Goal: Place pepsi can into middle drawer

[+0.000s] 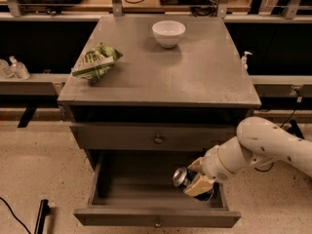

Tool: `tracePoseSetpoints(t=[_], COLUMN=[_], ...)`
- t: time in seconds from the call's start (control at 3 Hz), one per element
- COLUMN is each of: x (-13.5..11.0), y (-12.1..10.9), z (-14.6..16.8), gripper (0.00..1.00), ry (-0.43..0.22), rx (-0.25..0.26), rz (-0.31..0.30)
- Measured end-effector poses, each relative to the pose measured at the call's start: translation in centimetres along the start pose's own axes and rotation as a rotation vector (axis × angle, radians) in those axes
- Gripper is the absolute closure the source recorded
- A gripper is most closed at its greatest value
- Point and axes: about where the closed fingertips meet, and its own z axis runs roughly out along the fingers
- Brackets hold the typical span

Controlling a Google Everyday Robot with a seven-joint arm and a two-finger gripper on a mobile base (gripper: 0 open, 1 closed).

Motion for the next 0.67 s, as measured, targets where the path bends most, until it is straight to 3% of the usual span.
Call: tracePoseSetpoints(t=[0.33,0.67], x=[0.4,0.9], y=[0.1,-1.1], z=[0.7,1.1], gripper=[1.0,1.0], ry=[-0.004,0.005], rx=[-0.015,0.036], rz=[-0.006,-0.001])
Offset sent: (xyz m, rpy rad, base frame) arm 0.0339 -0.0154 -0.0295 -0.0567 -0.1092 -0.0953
